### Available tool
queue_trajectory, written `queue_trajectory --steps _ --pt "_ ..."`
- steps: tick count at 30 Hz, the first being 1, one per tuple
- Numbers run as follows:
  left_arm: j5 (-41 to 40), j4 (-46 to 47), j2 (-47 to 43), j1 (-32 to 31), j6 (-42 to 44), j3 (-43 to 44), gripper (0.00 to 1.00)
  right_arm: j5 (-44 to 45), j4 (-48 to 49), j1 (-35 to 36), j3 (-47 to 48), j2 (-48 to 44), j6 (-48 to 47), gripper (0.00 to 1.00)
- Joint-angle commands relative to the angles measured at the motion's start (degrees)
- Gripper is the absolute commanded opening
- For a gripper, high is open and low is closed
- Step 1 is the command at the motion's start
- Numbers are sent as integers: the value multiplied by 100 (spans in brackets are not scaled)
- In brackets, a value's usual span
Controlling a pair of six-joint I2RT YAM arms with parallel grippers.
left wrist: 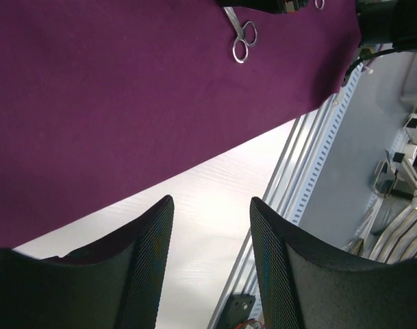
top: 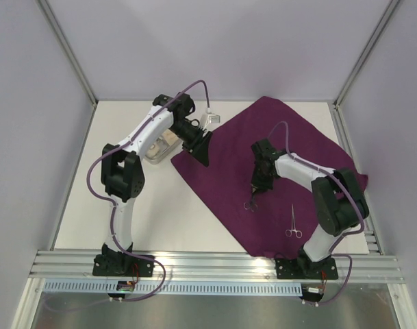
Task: Prepare the surgical pack
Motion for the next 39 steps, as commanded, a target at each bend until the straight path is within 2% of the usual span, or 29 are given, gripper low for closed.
queue_trajectory --steps 1,4,5,10,20,29,32,37,39 --pt "31 -255 -2 36 -142 126 57 339 -359 180 516 284 -244 16" --pt "31 -308 -29 36 -81 118 57 637 -701 557 701 416 -227 29" --pt "31 -351 -38 36 -63 118 57 777 -781 620 728 434 -201 29" --pt "31 -422 -117 36 95 109 57 893 -817 735 561 399 98 29" --pt "-5 -466 -196 36 201 74 57 955 -869 699 684 566 37 26" --pt "-5 -466 -213 36 227 56 57 551 -263 620 394 926 63 23" --pt "-13 -475 -187 36 236 65 57 576 -263 612 411 1023 -7 20" --pt "-40 -466 -187 36 227 82 57 638 -289 612 385 1173 -121 1" --pt "-40 -501 -178 36 236 82 57 647 -245 620 315 1050 -113 0"
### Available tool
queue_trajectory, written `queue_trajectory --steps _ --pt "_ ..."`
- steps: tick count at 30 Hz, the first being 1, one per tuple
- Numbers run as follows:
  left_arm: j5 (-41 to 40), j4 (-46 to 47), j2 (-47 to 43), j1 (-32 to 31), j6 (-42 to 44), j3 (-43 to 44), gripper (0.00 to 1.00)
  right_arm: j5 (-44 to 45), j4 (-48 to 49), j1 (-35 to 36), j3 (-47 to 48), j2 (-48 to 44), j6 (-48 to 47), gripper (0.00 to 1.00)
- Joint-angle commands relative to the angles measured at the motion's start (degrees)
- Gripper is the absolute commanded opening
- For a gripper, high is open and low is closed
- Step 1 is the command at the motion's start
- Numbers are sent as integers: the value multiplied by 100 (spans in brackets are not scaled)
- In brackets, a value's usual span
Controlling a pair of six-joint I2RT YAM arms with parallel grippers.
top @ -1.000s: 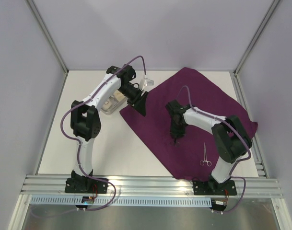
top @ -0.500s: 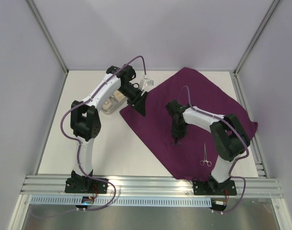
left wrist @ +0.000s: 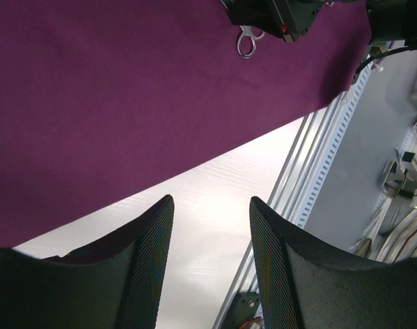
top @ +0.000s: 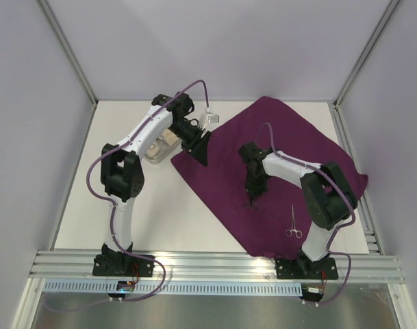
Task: Prepare the surgical pack
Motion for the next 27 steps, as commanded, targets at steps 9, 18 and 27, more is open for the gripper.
queue_trajectory --steps 9,18,27 --pt "70 -661 -189 -5 282 73 57 -165 1110 -3 -541 -653 361 0" --pt "140 -679 -154 -5 291 74 56 -271 1295 -64 -585 -856 397 0" --pt "491 -592 4 -31 212 21 57 -394 1611 -64 -620 -936 625 0"
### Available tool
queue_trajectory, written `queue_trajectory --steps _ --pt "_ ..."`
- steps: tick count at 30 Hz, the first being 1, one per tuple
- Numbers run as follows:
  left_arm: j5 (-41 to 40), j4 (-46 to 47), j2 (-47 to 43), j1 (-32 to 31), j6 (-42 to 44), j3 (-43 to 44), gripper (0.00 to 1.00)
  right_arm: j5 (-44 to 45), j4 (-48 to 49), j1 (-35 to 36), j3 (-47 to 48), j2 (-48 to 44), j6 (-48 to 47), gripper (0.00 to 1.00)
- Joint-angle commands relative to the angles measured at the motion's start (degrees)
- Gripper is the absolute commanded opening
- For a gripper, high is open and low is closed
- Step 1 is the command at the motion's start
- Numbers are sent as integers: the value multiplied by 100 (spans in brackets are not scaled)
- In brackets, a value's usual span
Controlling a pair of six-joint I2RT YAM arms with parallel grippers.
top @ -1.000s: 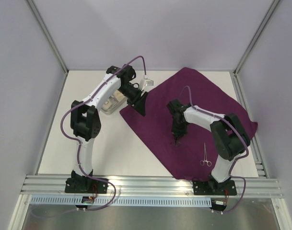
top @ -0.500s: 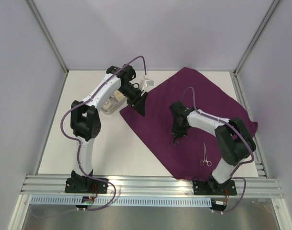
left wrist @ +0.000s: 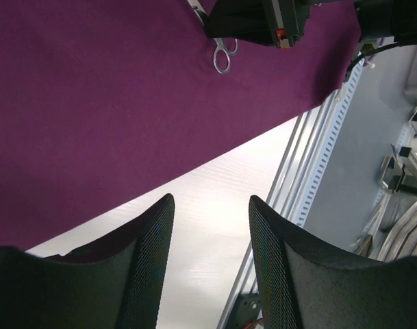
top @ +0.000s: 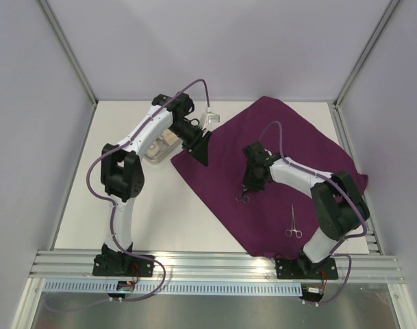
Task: Prepare the surgical pack
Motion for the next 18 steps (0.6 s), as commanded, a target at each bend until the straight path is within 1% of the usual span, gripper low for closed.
queue_trajectory --steps 1,2,3,11,18 --pt "349 -572 39 -73 22 12 57 -49 409 -29 -4 -195 216 1" --pt "393 -563 109 -108 -4 -5 57 -40 427 -29 14 -195 234 0" --pt "393 -519 136 -152 -22 -6 57 -240 471 -21 23 -221 252 1" --pt "350 228 276 -530 -356 -296 60 -339 778 -21 198 -467 717 0" --pt "499 781 435 -644 -699 -269 61 -444 840 23 488 -502 823 0"
